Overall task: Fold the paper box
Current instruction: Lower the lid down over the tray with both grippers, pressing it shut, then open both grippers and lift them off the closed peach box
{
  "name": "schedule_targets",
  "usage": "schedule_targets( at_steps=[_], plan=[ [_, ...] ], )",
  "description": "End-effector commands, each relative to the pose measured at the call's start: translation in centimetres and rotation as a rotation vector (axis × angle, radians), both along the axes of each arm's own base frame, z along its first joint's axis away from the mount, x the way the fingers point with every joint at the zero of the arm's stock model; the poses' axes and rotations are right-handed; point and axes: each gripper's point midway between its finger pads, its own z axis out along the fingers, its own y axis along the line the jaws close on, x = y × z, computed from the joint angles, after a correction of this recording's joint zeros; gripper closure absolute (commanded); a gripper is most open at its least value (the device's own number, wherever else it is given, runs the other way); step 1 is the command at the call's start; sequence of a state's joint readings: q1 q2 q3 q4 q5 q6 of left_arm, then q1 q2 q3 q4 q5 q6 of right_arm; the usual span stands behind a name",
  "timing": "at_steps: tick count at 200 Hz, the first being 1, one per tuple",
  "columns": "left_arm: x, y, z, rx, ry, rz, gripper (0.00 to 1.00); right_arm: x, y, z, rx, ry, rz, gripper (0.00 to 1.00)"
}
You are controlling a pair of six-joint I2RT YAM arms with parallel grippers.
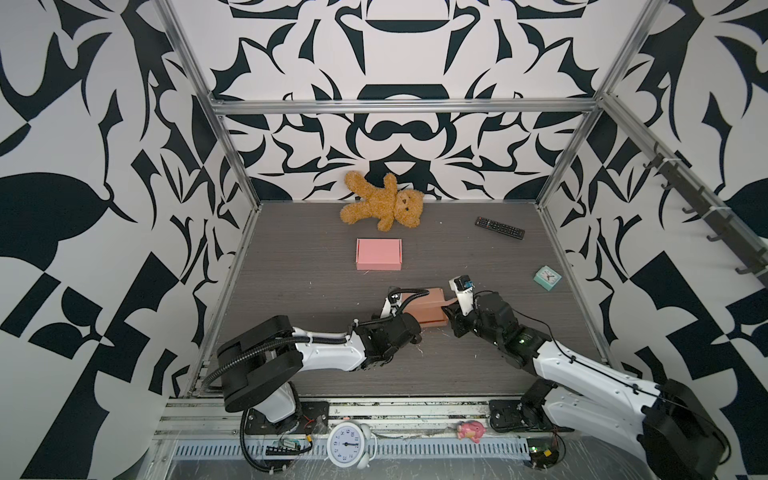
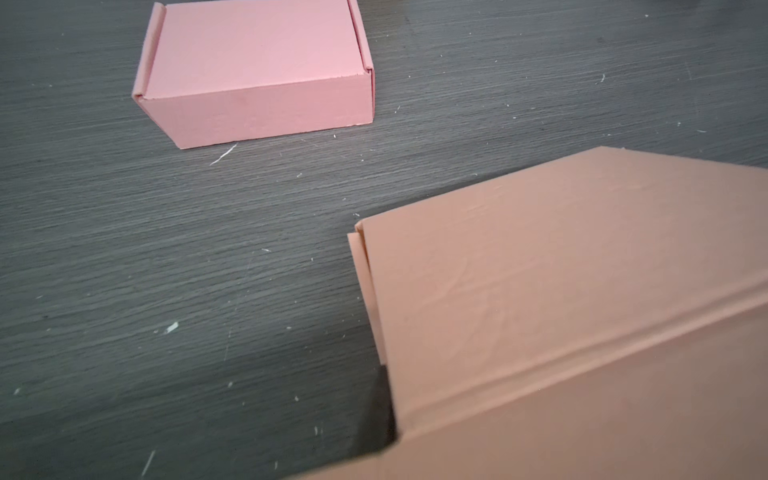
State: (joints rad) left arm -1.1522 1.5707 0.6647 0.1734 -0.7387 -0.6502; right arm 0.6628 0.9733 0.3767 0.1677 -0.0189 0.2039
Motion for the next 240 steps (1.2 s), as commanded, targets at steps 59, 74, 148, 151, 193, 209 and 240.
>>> schedule_targets(
  at_steps=[59, 74, 148, 151, 193, 209, 240],
  plan=[
    [-0.1, 0.3, -1.1, 0.039, 0.030, 0.043, 0.91, -2.2, -1.3, 0.9, 0.065, -0.002, -0.016, 0.63],
    [-0.2, -0.1, -1.0, 0.029, 0.035, 0.033, 0.89, -2.5, -1.6, 1.4, 0.080, -0.009, -0.020, 0.62],
    [-2.7, -0.8, 0.0, -0.040, 0.117, -0.040, 0.62, -3.0, -1.6, 3.0, 0.122, -0.027, -0.008, 0.61],
    [-2.8, -0.7, 0.0, -0.044, 0.123, -0.039, 0.60, -3.0, -1.5, 3.0, 0.120, -0.027, -0.005, 0.61],
    [-5.0, -0.3, 1.6, -0.079, 0.201, -0.108, 0.33, -3.9, -0.5, 4.4, 0.165, -0.051, 0.078, 0.57],
    [-5.8, 0.5, 2.2, -0.071, 0.229, -0.126, 0.29, -4.5, 0.2, 5.2, 0.180, -0.064, 0.133, 0.52],
    [-7.3, 1.7, 4.4, -0.080, 0.253, -0.190, 0.24, -5.3, 0.7, 6.4, 0.173, -0.078, 0.197, 0.46]
  ],
)
